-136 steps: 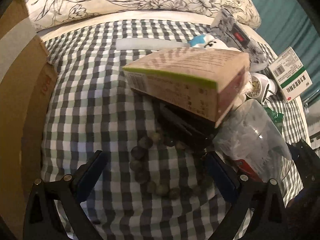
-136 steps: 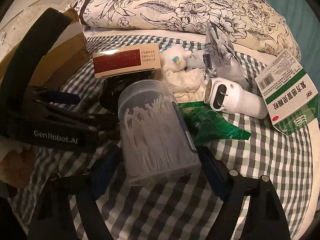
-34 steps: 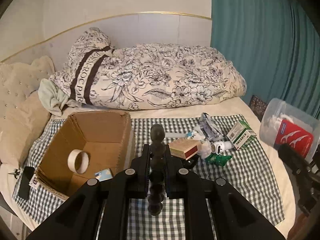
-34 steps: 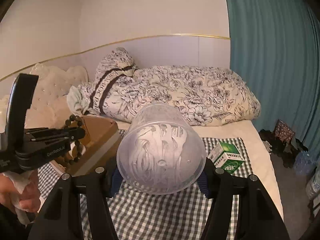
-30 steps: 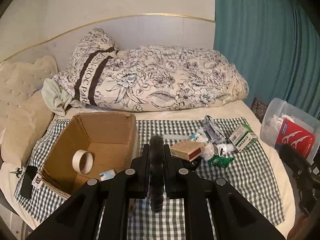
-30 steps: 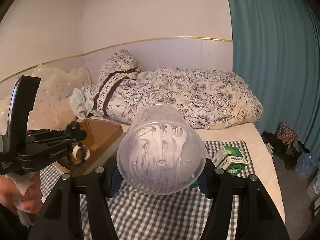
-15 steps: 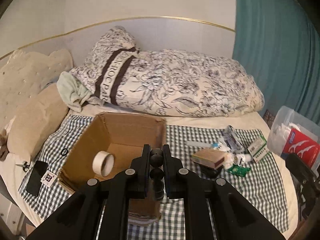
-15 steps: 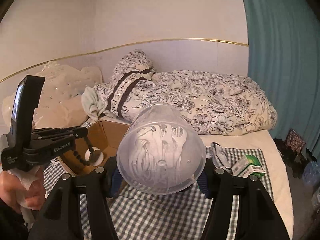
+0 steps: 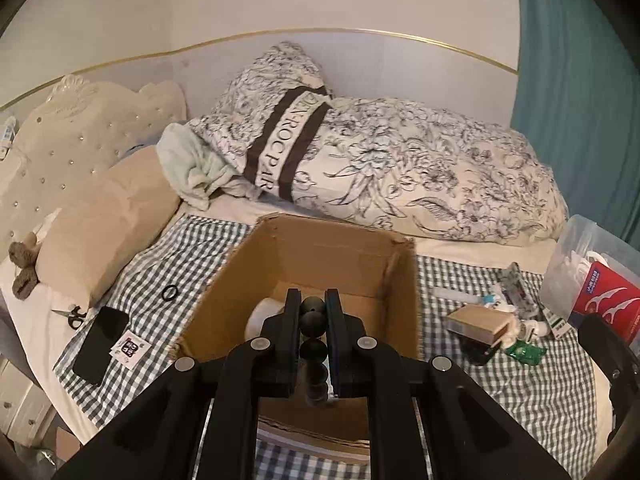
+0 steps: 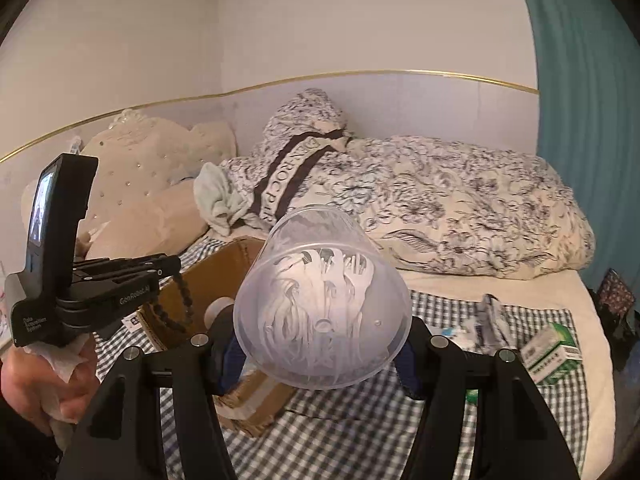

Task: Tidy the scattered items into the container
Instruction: 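Carry the swab tub and bead bracelet with both tools over the cardboard box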

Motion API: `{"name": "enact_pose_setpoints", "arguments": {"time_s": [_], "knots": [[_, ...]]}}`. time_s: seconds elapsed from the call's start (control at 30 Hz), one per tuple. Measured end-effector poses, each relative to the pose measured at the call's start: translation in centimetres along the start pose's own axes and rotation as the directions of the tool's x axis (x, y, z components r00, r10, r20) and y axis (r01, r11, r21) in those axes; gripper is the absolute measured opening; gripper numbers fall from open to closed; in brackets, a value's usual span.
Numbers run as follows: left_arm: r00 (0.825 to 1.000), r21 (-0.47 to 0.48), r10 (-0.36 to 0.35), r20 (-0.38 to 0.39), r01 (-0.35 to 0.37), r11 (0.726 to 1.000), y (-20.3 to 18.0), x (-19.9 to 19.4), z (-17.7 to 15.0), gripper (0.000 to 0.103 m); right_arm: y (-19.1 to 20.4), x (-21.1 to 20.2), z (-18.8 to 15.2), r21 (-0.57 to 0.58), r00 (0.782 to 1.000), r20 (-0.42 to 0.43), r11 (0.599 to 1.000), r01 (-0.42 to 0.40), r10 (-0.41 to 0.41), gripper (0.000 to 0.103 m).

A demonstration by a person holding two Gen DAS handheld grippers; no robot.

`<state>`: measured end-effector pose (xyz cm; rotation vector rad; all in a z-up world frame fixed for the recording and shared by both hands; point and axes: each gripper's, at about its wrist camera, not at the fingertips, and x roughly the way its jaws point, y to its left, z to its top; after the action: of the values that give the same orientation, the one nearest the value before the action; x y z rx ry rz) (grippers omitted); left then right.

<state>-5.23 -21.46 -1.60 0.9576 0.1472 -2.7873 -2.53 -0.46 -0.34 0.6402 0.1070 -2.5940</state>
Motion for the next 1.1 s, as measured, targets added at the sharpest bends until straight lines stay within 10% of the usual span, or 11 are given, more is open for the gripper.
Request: {"name": "enact_pose_setpoints", "arguments": {"time_s": [1.1], "knots": [[0.984, -0.029, 0.064, -0.169, -0.069, 0.997, 4.7, 10.4, -1.7, 0.011, 6.0, 15.7, -0.3, -0.087, 0.970, -0.220, 0.988, -0.129, 0.107, 0.060]]}}
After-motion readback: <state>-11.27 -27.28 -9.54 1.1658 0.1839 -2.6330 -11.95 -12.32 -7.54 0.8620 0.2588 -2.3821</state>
